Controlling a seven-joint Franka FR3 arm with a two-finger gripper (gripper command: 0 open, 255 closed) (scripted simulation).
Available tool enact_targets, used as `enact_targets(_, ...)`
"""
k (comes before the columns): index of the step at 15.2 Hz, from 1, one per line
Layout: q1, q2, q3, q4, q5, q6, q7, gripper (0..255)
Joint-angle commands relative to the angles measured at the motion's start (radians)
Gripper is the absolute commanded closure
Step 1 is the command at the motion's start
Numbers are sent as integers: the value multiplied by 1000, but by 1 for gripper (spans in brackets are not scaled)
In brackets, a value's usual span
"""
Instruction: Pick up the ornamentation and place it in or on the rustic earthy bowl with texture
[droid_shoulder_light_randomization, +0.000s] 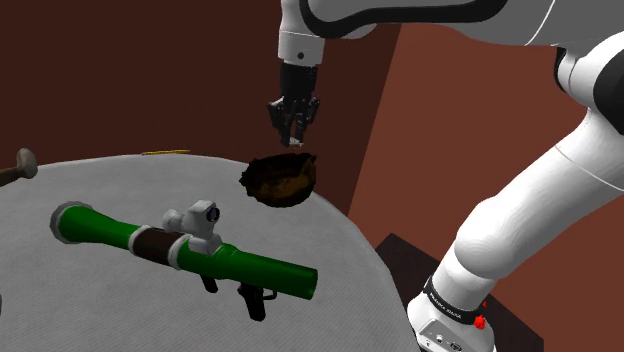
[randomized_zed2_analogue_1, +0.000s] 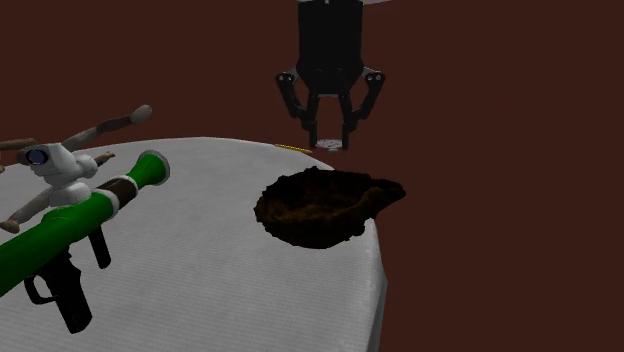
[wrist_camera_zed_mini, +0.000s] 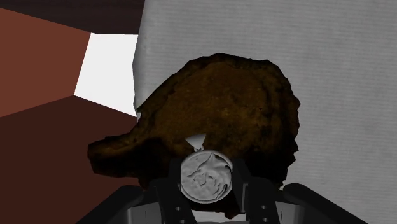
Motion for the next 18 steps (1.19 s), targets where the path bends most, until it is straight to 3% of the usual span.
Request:
enact_targets(1, 1, -5, 0, -33, 2, 29, -3, 255)
enact_targets(10, 5, -2, 9, -149, 6, 147, -2, 255)
enact_targets(17, 5, -2, 9, -149, 6, 147, -2, 255)
enact_targets(18, 5, -2, 9, -149, 6, 147, -2, 0)
